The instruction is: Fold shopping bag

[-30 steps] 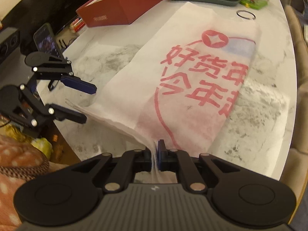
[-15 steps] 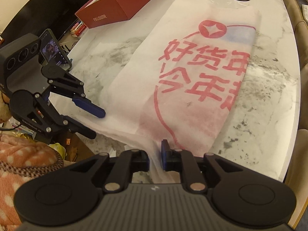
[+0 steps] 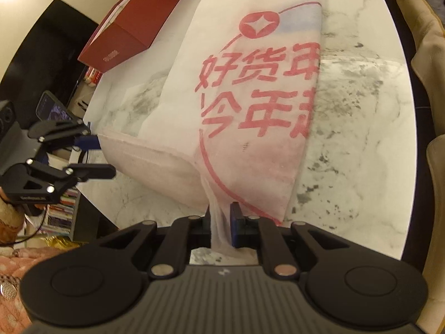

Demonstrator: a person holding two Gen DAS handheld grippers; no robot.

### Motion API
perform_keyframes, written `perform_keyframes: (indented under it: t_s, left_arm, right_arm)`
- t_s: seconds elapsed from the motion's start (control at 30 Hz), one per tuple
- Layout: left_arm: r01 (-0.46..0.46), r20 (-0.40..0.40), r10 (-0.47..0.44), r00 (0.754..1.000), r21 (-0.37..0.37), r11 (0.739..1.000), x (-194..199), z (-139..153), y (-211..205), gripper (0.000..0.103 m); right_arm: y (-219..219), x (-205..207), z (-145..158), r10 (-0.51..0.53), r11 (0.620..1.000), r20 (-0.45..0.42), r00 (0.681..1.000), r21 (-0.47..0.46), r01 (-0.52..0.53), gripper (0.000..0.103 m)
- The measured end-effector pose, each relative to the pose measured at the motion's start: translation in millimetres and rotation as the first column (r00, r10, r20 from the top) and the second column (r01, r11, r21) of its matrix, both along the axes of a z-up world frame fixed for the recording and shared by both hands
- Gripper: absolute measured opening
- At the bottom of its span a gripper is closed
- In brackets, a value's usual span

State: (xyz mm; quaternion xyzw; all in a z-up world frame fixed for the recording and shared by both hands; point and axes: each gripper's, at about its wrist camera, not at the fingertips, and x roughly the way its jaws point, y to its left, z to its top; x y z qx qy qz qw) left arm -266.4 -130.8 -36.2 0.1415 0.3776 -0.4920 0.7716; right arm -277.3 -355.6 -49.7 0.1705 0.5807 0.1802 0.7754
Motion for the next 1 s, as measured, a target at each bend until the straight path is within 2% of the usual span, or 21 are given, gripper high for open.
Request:
perform_keyframes:
  t_s: [0.13,0.27,0.37,0.47,0.57,0.63,0.7,0.73,0.8,0.83,0.9,0.93,0.97,1.0]
  left_arm:
    - [0.055,0.117,-0.055,0.992,-0.001,0.998,-15,23,-16,0.038]
    - [0.130,0.155,-0.144,0.977,0.098,0.987,-33,11,-50,0.038]
    - [0.112,0.149,-0.130,0.980,0.126,0.986,-35,-3,-62,0.038]
    - [0.065,0.200,-0.099,0.975,0.173,0.983,-35,-15,-70,0.038]
    - [0.009,0.164,-0.049,0.985,0.232,0.973,-18,-38,-77,0.038]
    - [0.003,0.141,-0.032,0.990,0.205,0.979,-12,-43,-76,0.038]
    - [0.007,0.139,-0.036,0.990,0.208,0.978,-12,-44,-79,0.038]
    - [0.011,0.146,-0.043,0.988,0.212,0.977,-13,-45,-81,0.038]
    - [0.009,0.143,-0.040,0.989,0.210,0.978,-14,-46,-80,0.038]
    - [0.006,0.138,-0.035,0.990,0.205,0.979,-13,-47,-79,0.038]
    - [0.002,0.132,-0.029,0.991,0.198,0.980,-13,-47,-77,0.038]
    - [0.002,0.133,-0.029,0.991,0.198,0.980,-13,-48,-78,0.038]
    - [0.003,0.135,-0.030,0.990,0.199,0.980,-12,-48,-78,0.038]
    - [0.005,0.137,-0.033,0.990,0.201,0.980,-13,-48,-79,0.038]
  right_arm:
    - [19,6,6,0.106,0.989,0.006,0.994,-0.104,-0.104,0.012]
    - [27,13,8,0.156,0.977,-0.013,0.988,-0.143,-0.157,0.011]
    - [26,16,7,0.148,0.979,-0.029,0.989,-0.138,-0.150,0.009]
    - [22,17,5,0.133,0.983,-0.043,0.990,-0.119,-0.138,0.009]
    - [20,16,4,0.130,0.985,-0.046,0.991,-0.108,-0.134,0.008]
    - [19,14,3,0.120,0.987,-0.044,0.992,-0.105,-0.124,0.008]
    - [19,11,5,0.116,0.986,-0.034,0.993,-0.118,-0.120,0.009]
    - [21,8,7,0.118,0.983,-0.023,0.993,-0.139,-0.120,0.013]
    - [24,-1,14,0.130,0.965,0.019,0.991,-0.230,-0.122,0.034]
    - [26,-9,22,0.145,0.943,0.060,0.988,-0.309,-0.120,0.044]
    - [32,-26,37,0.186,0.871,0.152,0.971,-0.482,-0.092,0.042]
    - [37,-34,45,0.200,0.835,0.196,0.960,-0.546,-0.062,0.032]
    - [40,-41,52,0.208,0.824,0.233,0.950,-0.565,-0.042,0.009]
    - [43,-48,58,0.216,0.829,0.267,0.939,-0.559,-0.032,0.001]
